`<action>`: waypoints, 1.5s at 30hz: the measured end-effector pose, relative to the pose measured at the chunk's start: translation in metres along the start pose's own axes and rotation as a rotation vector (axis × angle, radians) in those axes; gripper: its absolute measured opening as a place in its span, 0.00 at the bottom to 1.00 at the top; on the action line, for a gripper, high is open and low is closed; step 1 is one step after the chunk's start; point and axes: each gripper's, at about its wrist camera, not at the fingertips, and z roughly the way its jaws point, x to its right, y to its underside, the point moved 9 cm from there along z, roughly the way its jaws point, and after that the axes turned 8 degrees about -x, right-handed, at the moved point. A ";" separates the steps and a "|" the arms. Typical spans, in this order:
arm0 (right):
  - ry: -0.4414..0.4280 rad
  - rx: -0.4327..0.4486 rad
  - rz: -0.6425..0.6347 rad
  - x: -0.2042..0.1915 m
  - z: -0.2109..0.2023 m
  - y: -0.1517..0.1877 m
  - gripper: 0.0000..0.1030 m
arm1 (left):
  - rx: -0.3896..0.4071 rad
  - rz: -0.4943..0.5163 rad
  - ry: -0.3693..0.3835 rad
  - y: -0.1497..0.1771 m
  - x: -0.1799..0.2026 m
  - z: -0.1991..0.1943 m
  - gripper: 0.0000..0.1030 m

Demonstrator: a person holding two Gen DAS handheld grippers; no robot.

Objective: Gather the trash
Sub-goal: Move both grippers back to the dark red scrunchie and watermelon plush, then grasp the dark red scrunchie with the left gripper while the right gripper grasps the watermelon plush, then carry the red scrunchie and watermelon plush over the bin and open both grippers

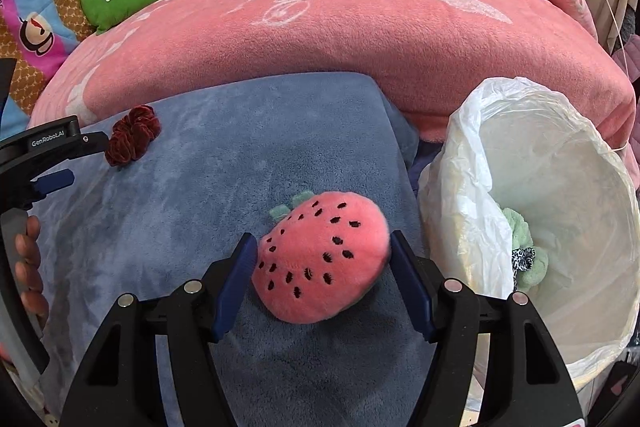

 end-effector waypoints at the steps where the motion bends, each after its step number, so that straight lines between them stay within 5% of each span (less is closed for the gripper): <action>1: -0.001 0.000 0.002 0.000 0.001 -0.001 0.63 | -0.002 0.003 -0.001 -0.002 0.001 0.003 0.75; 16: -0.024 -0.005 -0.003 -0.010 0.010 -0.009 0.56 | -0.023 0.045 0.001 -0.015 0.015 0.031 0.74; 26: -0.100 0.024 -0.058 -0.050 -0.004 -0.019 0.53 | -0.065 0.047 0.079 -0.013 0.029 0.038 0.26; 35: -0.113 0.065 -0.069 -0.055 -0.024 -0.031 0.53 | -0.035 0.061 0.135 0.003 0.041 0.002 0.23; 45: -0.071 0.156 -0.052 -0.015 -0.072 -0.050 0.53 | 0.016 0.137 0.222 0.030 0.096 -0.058 0.23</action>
